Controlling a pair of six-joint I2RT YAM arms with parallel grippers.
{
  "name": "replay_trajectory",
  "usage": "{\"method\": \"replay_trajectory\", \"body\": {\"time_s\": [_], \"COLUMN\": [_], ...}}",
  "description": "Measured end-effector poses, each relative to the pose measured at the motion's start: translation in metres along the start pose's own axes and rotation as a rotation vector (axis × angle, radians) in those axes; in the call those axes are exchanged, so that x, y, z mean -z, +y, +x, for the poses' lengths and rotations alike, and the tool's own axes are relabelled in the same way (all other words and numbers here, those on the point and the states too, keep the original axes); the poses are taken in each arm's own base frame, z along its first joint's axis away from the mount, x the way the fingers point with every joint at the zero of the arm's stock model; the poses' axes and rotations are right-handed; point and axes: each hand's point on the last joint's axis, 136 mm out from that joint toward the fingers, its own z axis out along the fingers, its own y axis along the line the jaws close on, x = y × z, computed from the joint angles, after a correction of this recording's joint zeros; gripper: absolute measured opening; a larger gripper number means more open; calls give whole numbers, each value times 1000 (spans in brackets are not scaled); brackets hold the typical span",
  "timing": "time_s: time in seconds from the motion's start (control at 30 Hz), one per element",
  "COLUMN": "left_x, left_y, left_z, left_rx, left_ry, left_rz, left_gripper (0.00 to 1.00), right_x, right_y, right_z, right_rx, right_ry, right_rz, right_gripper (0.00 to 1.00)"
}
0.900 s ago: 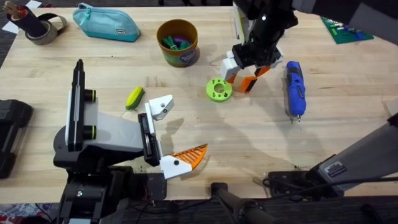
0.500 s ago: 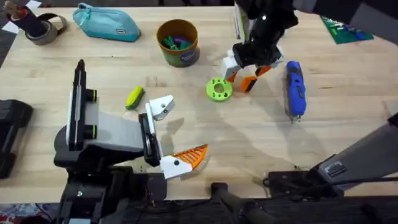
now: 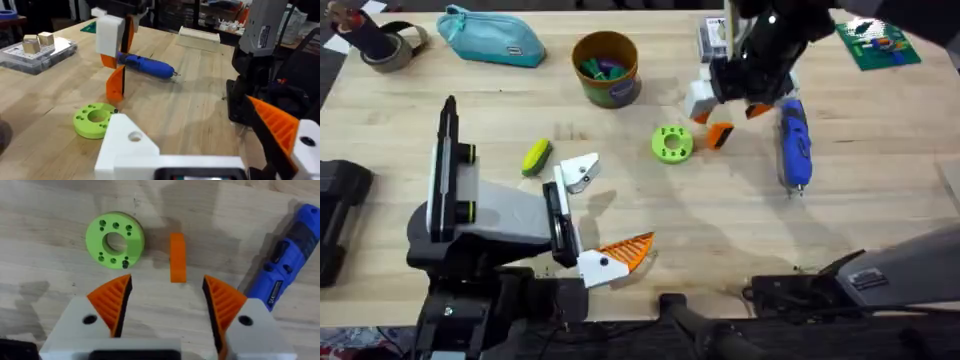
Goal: Pick up the gripper from the table and insert it into the empty holder that is missing its gripper. Then pick up a screw, insert it into the mounting hole, and use the screwdriver to tighten it. Finally, clean up the table by picking up the vegetable and placing it into the bucket.
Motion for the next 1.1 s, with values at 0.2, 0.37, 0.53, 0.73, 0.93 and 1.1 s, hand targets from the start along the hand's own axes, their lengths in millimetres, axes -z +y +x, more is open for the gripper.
{"method": "replay_trajectory", "body": {"time_s": [0.2,0.37,0.53,0.73,0.93,1.1], "left_x": [0,0,0,0,0,0], "left_y": [0,0,0,0,0,0], "left_z": [0,0,0,0,0,0], "left_rx": [0,0,0,0,0,0], "left_ry": [0,0,0,0,0,0], "left_rz": [0,0,0,0,0,0], "left_gripper": [987,987,986,986,986,986], "right_x": [-21,-34,-37,-37,-37,-45], "right_y": [-5,-6,-4,-15,-16,-13], "right_z": [13,17,9,3,8,5], "right_rx": [-22,-36,-40,-97,-85,-76], "right_ry": [44,51,18,26,56,62], "right_rz": [16,20,7,-42,-69,-79], "right_gripper": [860,860,860,860,861,860]}}
